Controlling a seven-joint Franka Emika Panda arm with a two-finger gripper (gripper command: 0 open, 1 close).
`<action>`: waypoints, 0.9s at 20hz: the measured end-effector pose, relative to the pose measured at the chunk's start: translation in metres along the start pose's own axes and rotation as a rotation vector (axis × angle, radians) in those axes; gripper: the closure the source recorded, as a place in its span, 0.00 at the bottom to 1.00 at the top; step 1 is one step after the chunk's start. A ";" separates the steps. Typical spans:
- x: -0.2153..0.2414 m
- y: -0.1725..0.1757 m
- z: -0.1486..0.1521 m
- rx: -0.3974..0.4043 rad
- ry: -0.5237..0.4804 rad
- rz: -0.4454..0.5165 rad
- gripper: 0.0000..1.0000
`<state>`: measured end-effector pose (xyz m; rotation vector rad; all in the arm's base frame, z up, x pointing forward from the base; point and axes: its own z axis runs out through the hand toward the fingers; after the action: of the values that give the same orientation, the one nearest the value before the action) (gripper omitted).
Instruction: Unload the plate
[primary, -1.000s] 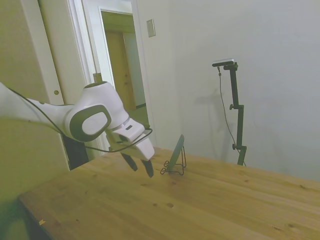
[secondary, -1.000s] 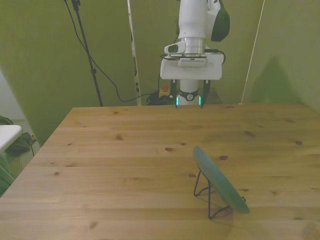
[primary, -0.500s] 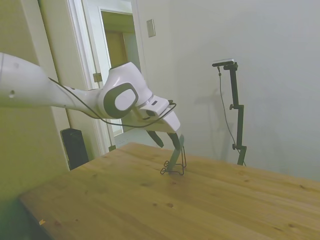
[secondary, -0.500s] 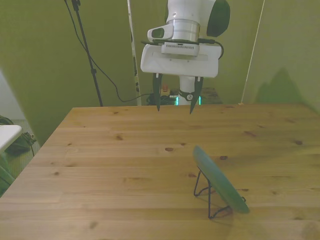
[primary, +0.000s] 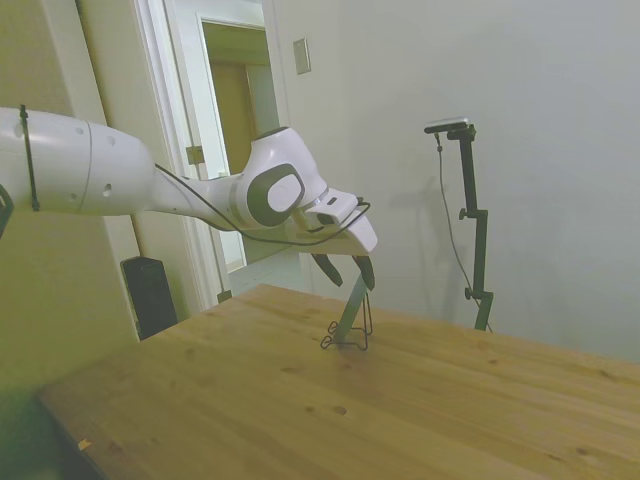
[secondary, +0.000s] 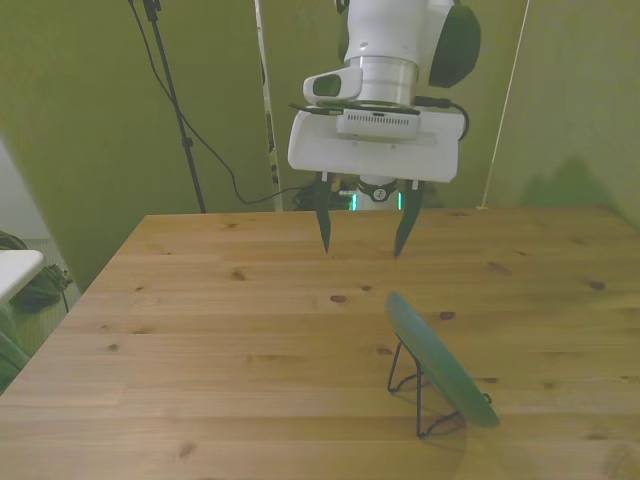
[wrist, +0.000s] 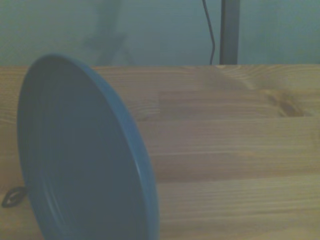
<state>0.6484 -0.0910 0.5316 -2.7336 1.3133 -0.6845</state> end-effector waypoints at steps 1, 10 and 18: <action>0.001 -0.010 0.002 -0.005 0.005 -0.006 0.00; -0.009 -0.079 0.037 -0.133 0.002 -0.074 0.00; -0.008 -0.087 0.055 -0.217 0.048 -0.125 1.00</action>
<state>0.7302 -0.0373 0.4981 -3.0114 1.3076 -0.6556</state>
